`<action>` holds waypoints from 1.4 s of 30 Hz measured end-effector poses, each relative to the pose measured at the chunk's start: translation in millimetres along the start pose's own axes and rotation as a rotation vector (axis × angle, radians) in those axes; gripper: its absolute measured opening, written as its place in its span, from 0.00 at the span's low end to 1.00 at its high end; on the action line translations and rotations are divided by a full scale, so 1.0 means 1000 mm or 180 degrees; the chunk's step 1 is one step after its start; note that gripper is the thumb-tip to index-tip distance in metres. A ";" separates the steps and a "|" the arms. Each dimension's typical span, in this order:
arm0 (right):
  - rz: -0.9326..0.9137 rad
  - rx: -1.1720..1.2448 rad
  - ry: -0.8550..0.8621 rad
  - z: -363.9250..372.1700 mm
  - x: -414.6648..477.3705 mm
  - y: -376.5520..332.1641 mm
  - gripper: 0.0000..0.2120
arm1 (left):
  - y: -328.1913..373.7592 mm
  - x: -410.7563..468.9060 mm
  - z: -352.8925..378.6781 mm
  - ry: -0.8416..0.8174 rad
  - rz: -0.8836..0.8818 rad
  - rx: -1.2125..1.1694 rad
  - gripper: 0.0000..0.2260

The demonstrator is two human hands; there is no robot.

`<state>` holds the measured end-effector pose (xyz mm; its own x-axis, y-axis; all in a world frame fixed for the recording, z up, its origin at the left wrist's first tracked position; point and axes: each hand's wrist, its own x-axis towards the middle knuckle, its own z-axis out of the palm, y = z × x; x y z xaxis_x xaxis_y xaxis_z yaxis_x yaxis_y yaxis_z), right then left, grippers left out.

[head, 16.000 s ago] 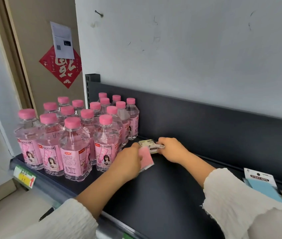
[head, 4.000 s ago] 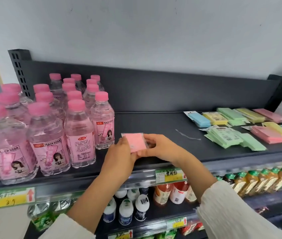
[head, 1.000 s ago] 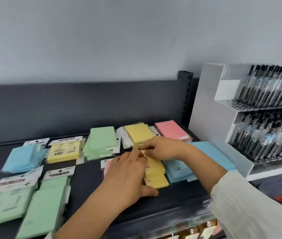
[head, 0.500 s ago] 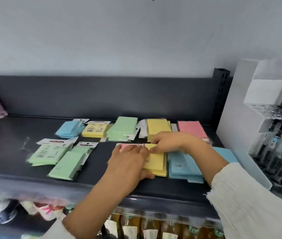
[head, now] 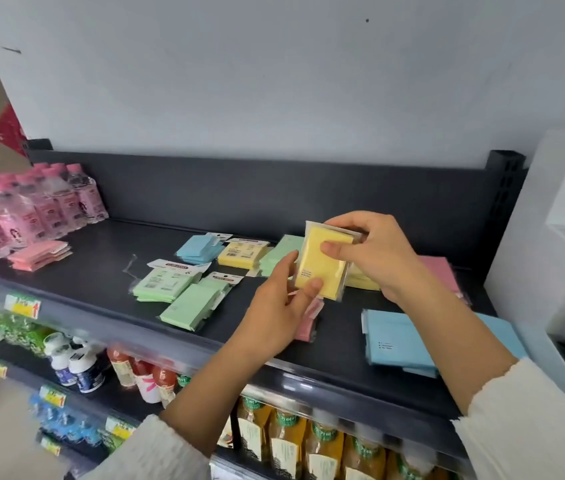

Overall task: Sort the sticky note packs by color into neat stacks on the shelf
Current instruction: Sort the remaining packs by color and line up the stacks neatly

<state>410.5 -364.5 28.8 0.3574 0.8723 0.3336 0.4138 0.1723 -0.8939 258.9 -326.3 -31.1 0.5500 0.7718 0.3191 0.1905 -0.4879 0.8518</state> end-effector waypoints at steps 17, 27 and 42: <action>0.0344 0.0812 -0.1018 0.151 -0.003 -0.016 0.07 | -0.038 -0.042 -0.110 0.1371 -0.0717 -0.0452 0.04; 0.0524 0.1095 -0.1222 0.297 0.001 -0.049 0.06 | -0.095 -0.080 -0.231 0.1544 -0.0816 -0.0412 0.05; 0.1686 0.1142 -0.0287 0.459 0.090 -0.065 0.03 | -0.199 -0.043 -0.415 0.1279 -0.0807 0.0258 0.16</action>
<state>32.0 -86.9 -20.7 0.3581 0.9135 -0.1928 -0.1107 -0.1635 -0.9803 -140.2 -93.5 -42.3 0.1233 0.9592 0.2545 0.3494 -0.2820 0.8936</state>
